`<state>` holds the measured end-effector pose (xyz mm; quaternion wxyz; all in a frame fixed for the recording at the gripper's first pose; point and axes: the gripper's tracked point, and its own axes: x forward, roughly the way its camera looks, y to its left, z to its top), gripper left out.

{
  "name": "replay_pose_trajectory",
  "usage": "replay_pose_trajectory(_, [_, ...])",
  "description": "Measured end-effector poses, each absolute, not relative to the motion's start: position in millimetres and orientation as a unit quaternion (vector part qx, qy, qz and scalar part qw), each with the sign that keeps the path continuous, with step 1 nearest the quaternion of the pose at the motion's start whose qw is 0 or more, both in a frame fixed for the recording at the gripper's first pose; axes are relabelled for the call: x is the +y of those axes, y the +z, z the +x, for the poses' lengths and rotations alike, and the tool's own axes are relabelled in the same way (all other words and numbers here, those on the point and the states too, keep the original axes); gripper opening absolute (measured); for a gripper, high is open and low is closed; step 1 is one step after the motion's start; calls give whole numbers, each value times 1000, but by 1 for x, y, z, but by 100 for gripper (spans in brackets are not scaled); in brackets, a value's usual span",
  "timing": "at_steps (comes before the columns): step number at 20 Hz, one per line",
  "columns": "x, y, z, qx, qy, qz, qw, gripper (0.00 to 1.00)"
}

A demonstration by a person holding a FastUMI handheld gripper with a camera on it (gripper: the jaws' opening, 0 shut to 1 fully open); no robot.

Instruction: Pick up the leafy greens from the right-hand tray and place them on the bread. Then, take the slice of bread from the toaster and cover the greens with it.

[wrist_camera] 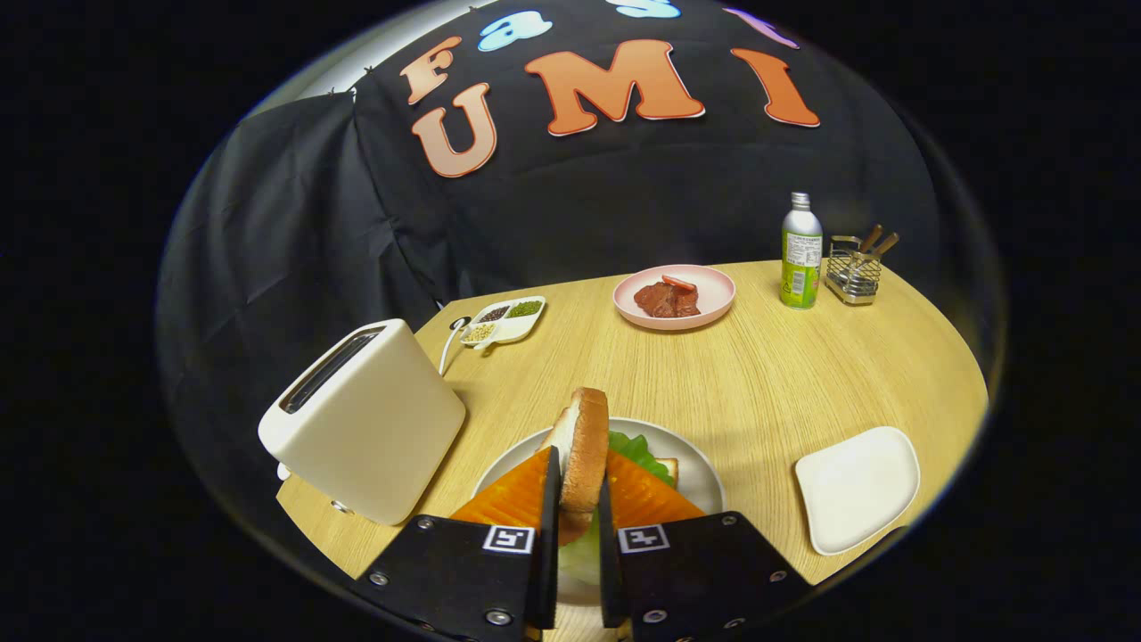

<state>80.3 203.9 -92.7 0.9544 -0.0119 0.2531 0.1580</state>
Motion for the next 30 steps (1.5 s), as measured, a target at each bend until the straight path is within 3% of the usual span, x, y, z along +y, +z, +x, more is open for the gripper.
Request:
replay_pose_trajectory(6, [182, -103, 86, 265, 130, -15, 955, 40])
replay_pose_trajectory(11, [154, -103, 92, 261, 90, -26, 961, 69])
replay_pose_trajectory(17, [134, -72, 85, 228, 80, -22, 970, 95])
replay_pose_trajectory(30, [67, 43, 33, 64, 30, -72, 995, 98])
